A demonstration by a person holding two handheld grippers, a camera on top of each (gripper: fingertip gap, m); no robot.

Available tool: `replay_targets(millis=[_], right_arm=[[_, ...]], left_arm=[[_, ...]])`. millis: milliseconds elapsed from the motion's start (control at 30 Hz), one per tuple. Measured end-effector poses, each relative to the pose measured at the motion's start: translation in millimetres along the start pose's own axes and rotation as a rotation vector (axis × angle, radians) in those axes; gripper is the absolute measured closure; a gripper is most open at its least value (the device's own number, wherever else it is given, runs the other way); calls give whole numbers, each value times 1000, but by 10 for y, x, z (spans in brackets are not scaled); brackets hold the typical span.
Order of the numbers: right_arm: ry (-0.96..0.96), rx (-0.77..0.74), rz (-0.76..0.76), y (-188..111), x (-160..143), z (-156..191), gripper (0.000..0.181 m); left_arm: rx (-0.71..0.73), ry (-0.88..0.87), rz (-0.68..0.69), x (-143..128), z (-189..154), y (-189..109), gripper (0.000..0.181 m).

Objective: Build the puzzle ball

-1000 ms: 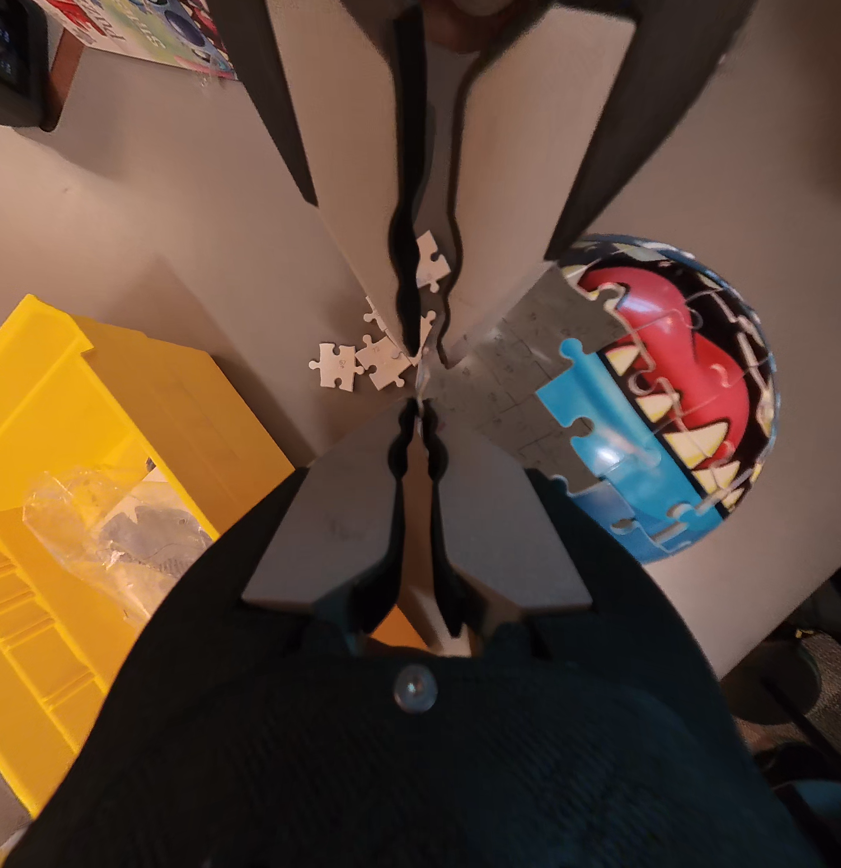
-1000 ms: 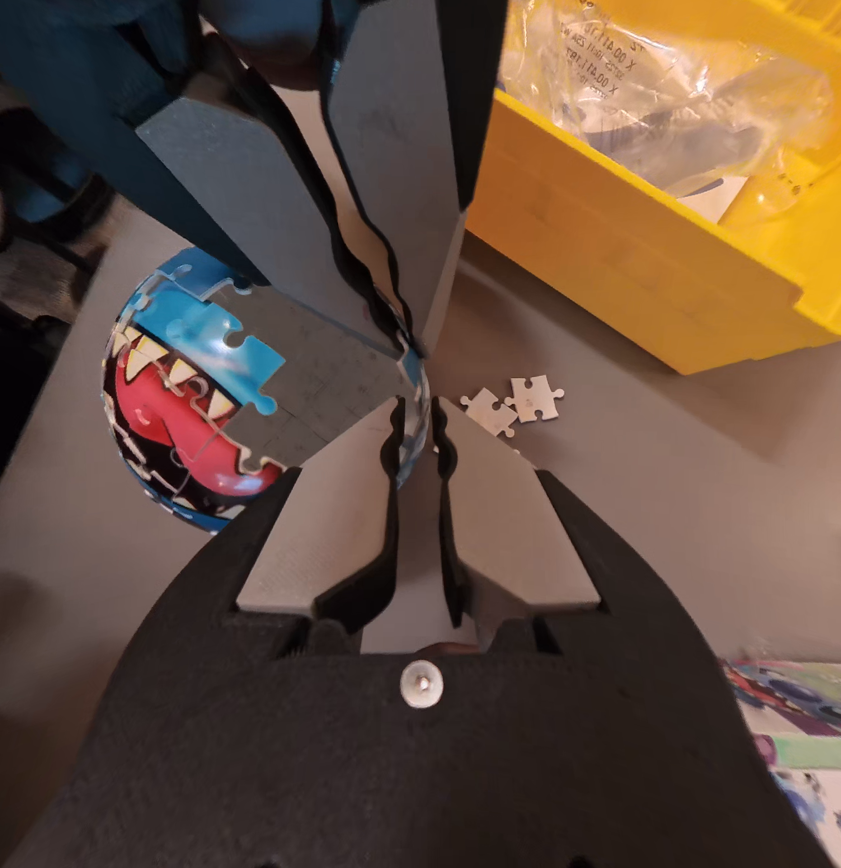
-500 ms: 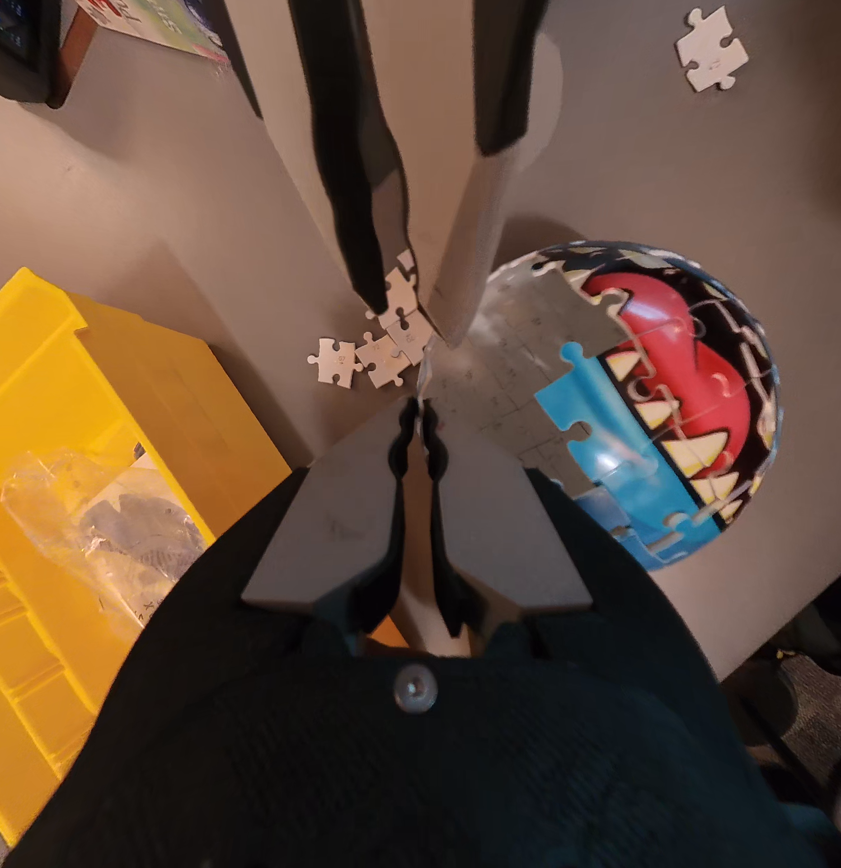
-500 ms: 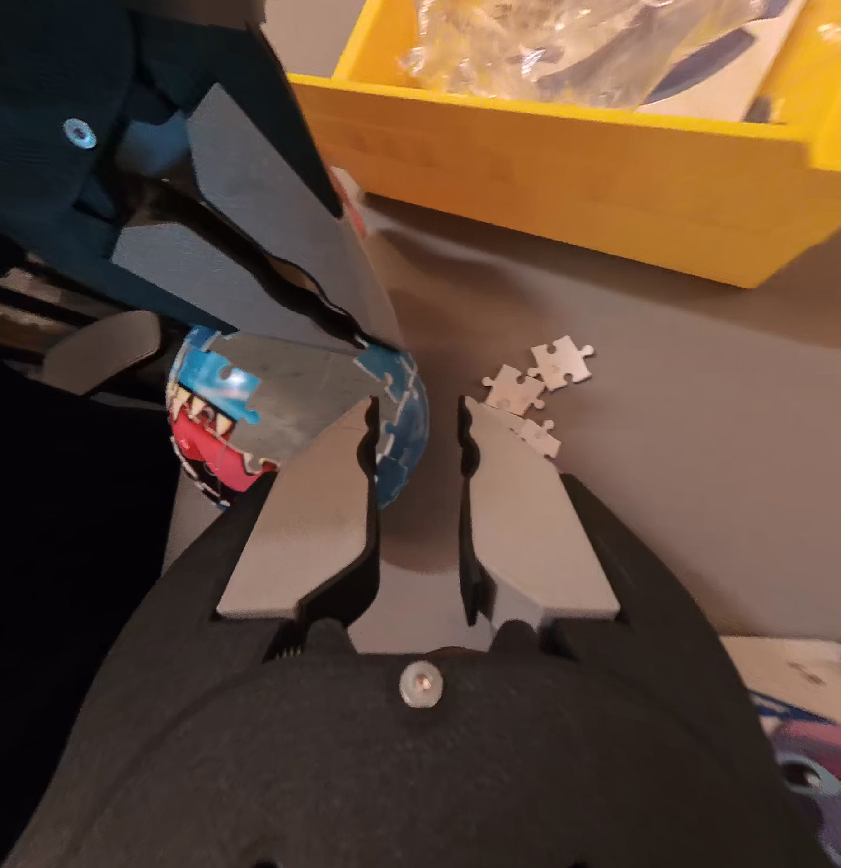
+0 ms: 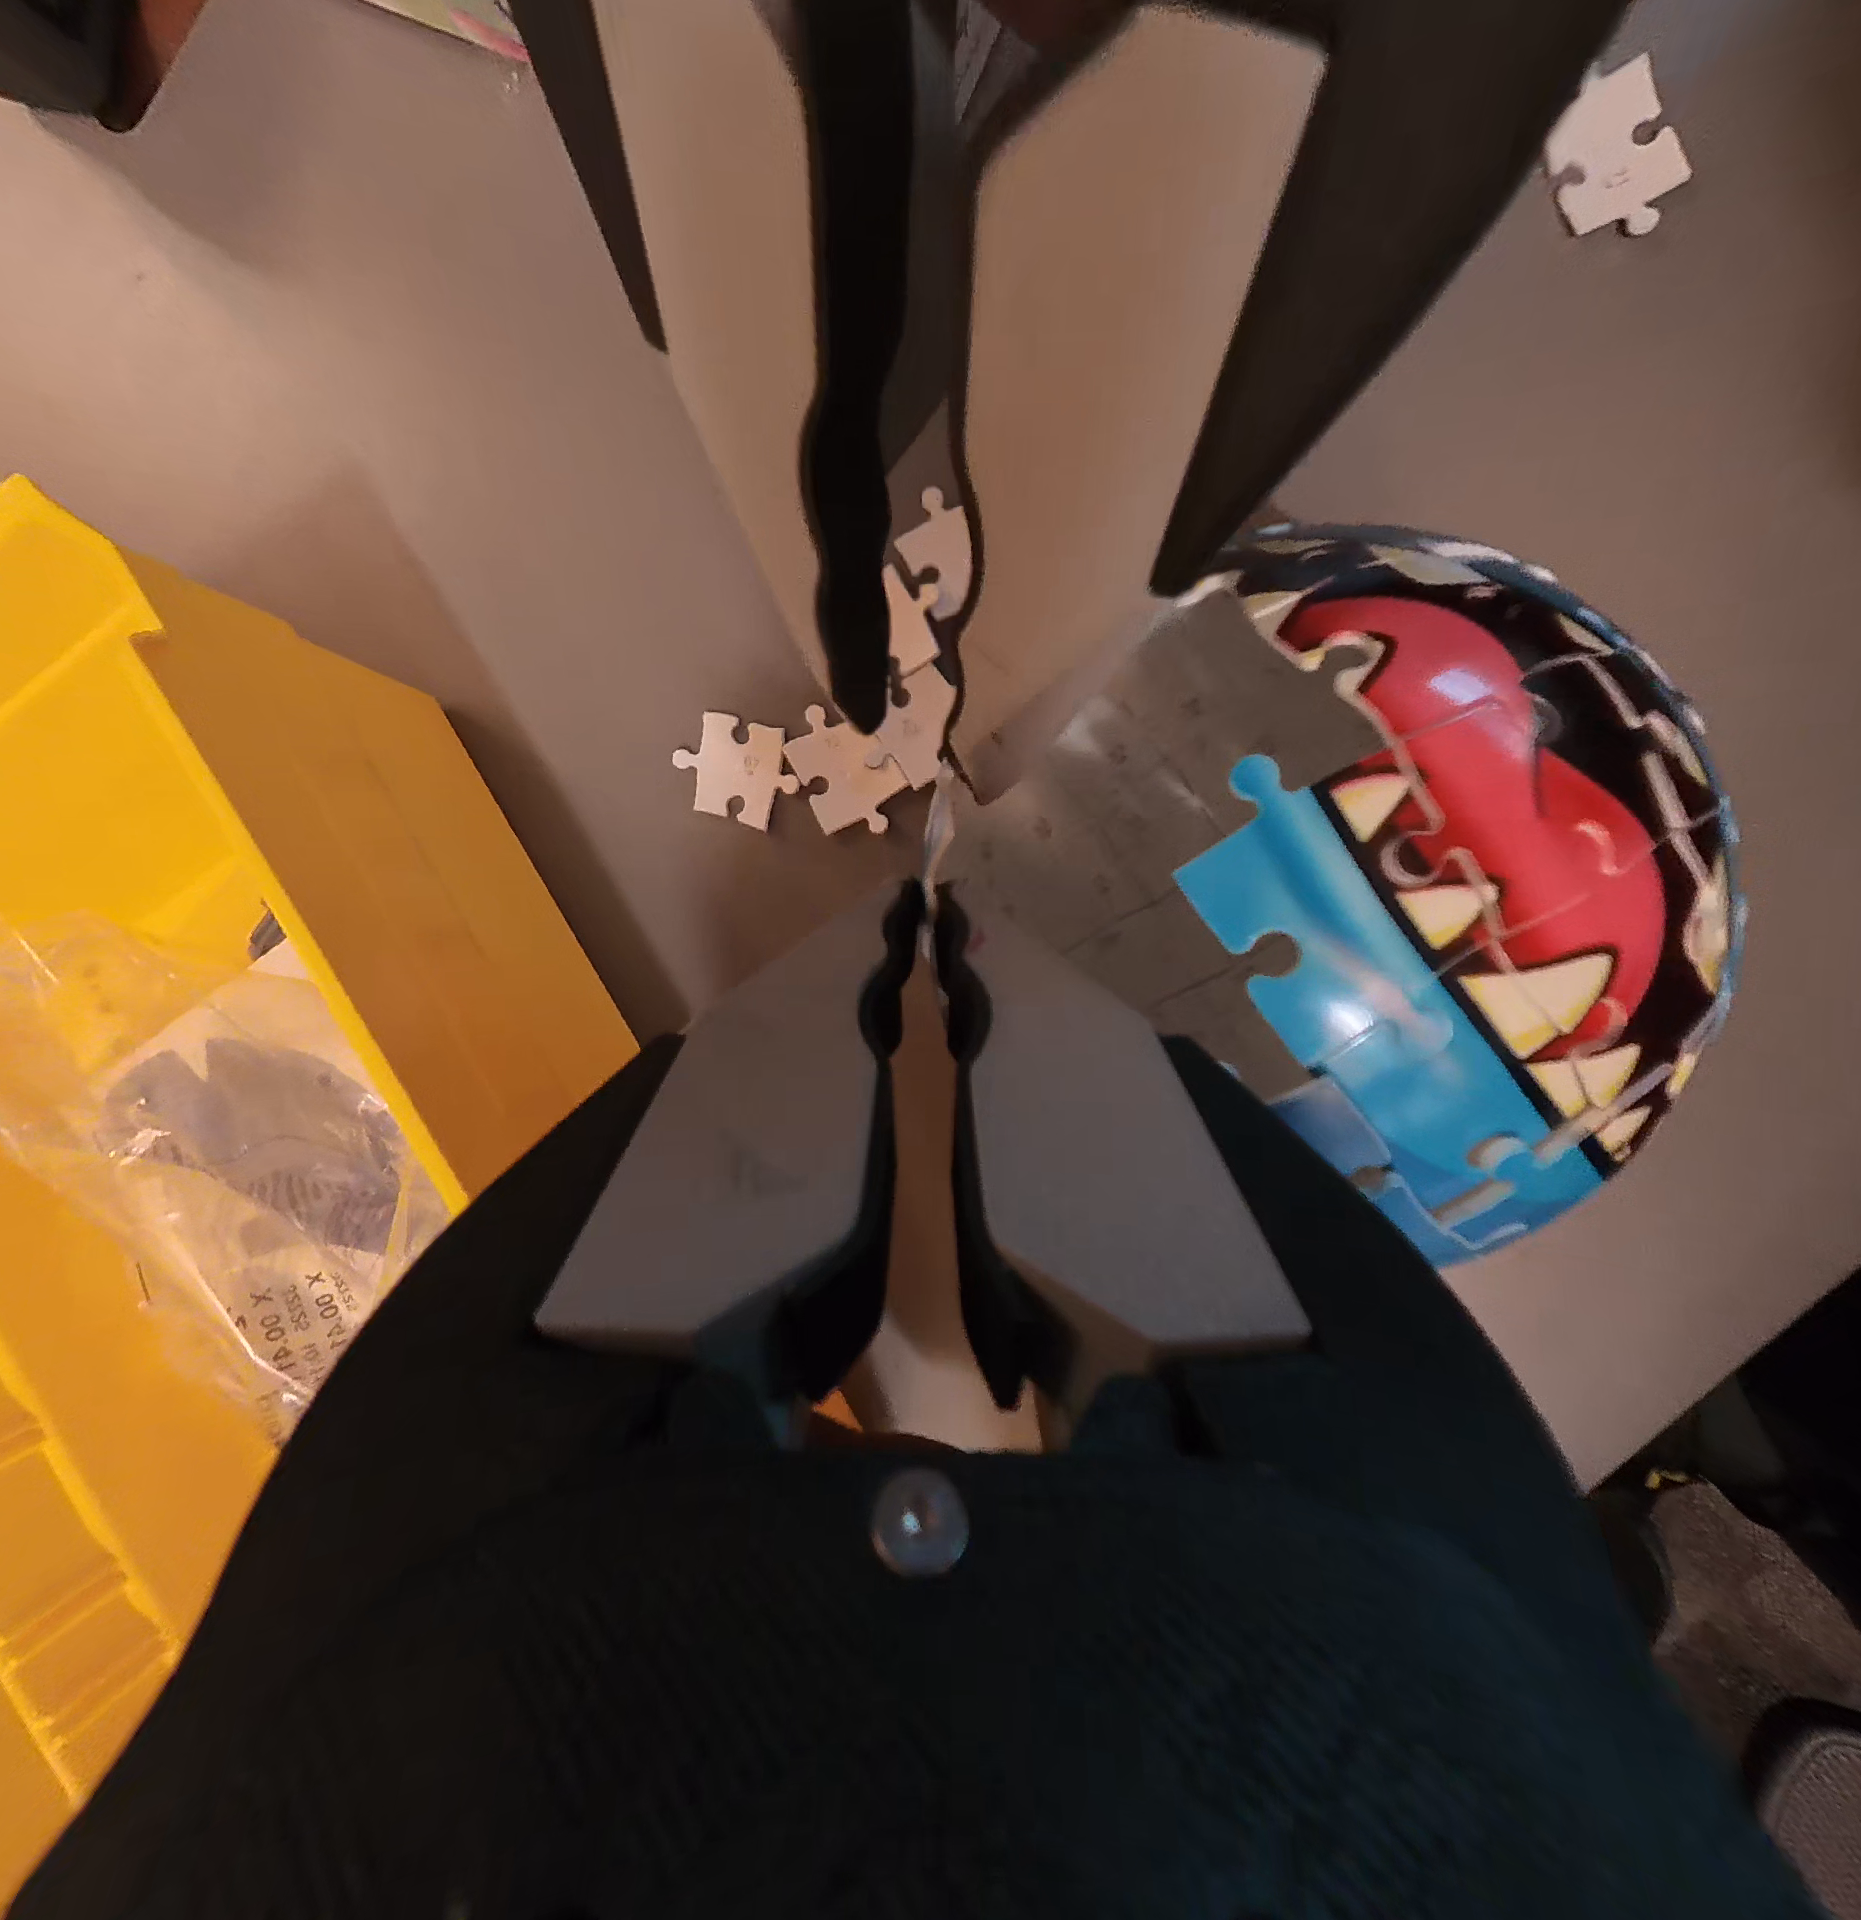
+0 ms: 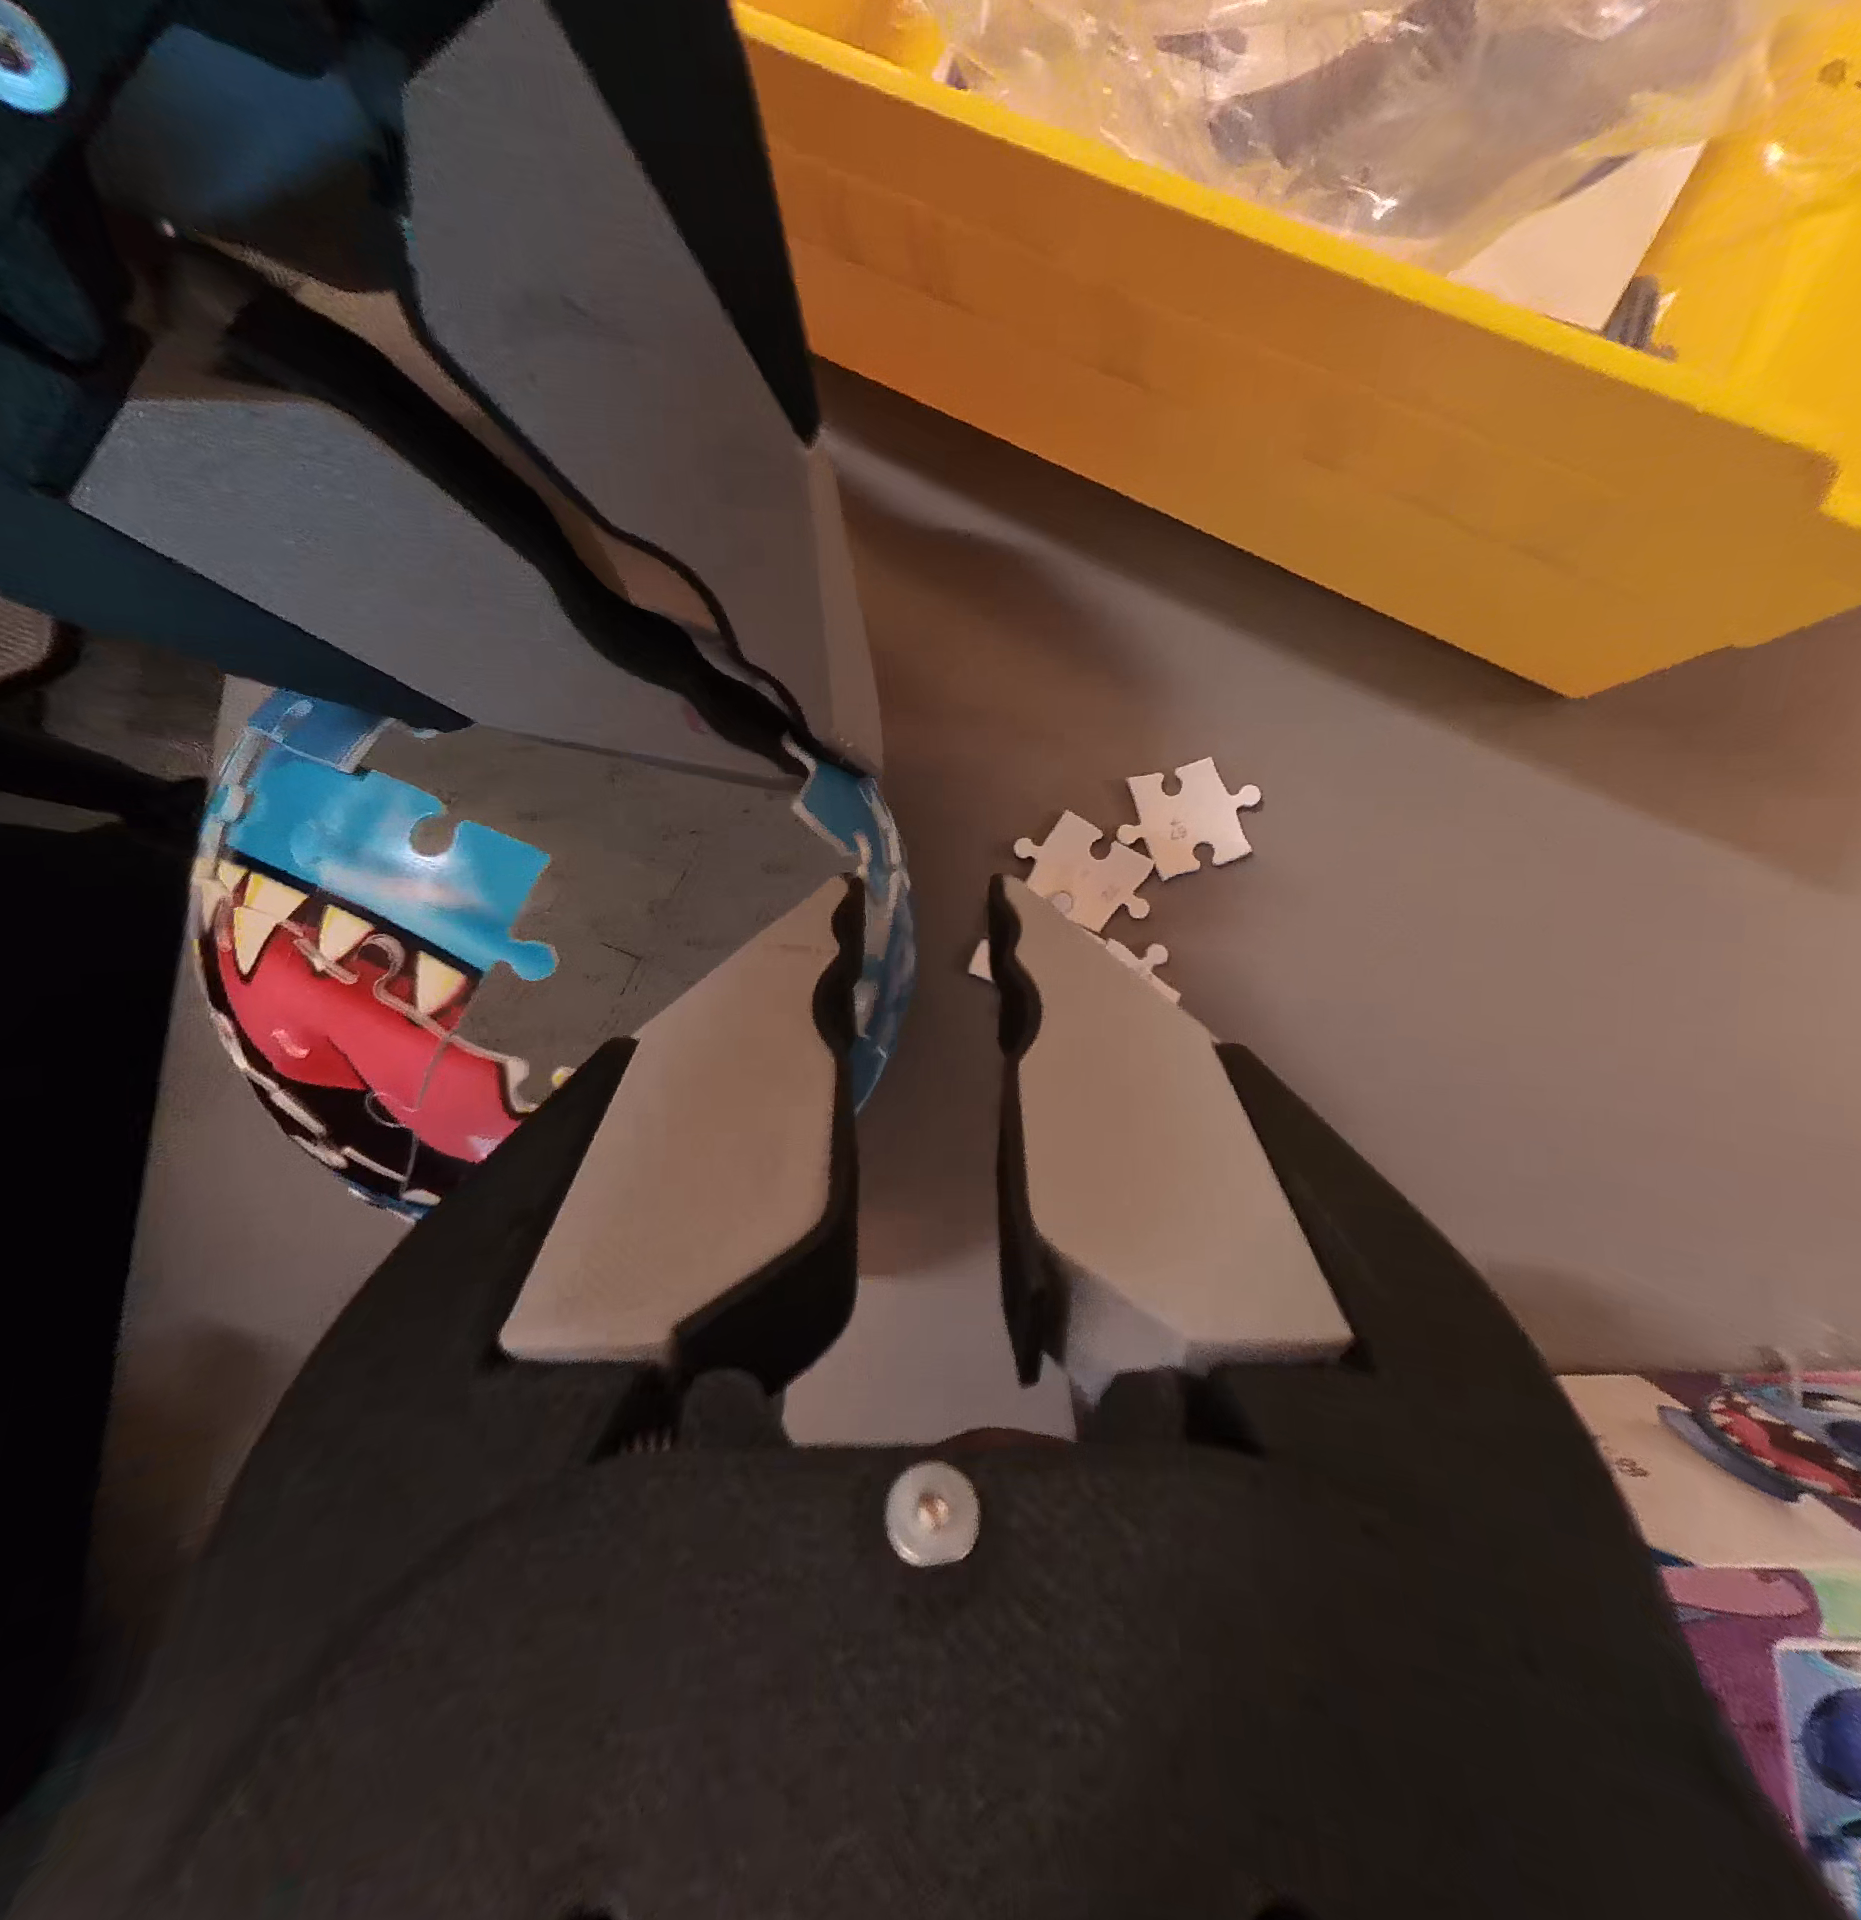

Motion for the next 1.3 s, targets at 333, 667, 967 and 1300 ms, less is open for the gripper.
replay_targets(millis=[333,667,967,1300], right_arm=[[-75,35,89,122,76,-6,164],[-154,96,117,193,162,14,178],[-228,88,117,218,203,51,180],[-306,56,113,292,220,125,180]], left_arm=[[0,-59,-14,-35,4,-6,181],[24,-149,-26,-117,-15,-23,181],[60,-186,-62,-174,-48,-48,181],[98,-205,-261,-291,53,-404,167]])
Point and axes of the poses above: each gripper's, where its closed fingertips meet, y out along the fingers, x out of its top, z = x × y across the jaws, the point moved 8 cm from there along -y, back along the fingers, and after that the axes turned 2 degrees about z, right-handed, at the moved point
